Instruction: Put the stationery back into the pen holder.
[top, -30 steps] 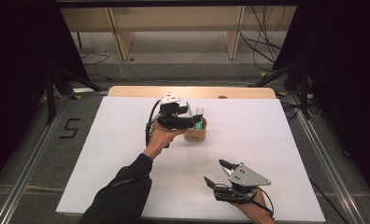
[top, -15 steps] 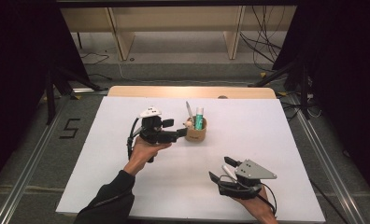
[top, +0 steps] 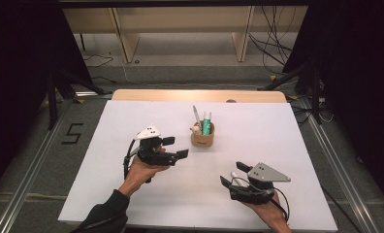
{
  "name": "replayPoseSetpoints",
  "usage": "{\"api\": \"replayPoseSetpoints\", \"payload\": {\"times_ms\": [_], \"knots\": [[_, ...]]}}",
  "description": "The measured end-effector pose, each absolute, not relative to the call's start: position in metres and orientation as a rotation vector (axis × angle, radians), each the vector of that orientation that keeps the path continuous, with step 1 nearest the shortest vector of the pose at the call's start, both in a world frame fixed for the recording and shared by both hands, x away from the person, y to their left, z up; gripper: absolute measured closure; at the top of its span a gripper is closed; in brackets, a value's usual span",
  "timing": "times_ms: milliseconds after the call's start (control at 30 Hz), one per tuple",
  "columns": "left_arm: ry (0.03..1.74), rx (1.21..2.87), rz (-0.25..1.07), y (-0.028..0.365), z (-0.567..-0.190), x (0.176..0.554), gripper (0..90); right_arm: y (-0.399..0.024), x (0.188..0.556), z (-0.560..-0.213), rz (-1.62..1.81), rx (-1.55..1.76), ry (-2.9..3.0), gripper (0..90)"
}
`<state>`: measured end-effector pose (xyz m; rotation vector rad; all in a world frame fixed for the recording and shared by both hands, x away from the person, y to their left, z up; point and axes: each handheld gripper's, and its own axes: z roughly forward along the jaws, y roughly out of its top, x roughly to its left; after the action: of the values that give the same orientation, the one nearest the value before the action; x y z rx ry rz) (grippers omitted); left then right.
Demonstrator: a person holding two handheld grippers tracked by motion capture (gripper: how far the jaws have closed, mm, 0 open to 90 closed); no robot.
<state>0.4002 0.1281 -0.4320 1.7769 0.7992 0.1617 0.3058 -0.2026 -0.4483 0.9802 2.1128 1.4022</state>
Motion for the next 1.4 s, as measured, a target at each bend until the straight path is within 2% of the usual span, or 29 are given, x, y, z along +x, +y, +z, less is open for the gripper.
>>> {"api": "replayPoseSetpoints", "payload": {"times_ms": [1100, 1400], "knots": [[0.798, 1.786, 0.191, 0.159, -0.46, 0.358, 15.9, -0.218, 0.336, -0.454, 0.969, 1.234, 2.383, 32.1], [0.797, 1.8, 0.257, 0.166, -0.461, 0.352, 15.9, -0.212, 0.349, -0.457, 0.82, 1.265, 2.486, 34.0]]}}
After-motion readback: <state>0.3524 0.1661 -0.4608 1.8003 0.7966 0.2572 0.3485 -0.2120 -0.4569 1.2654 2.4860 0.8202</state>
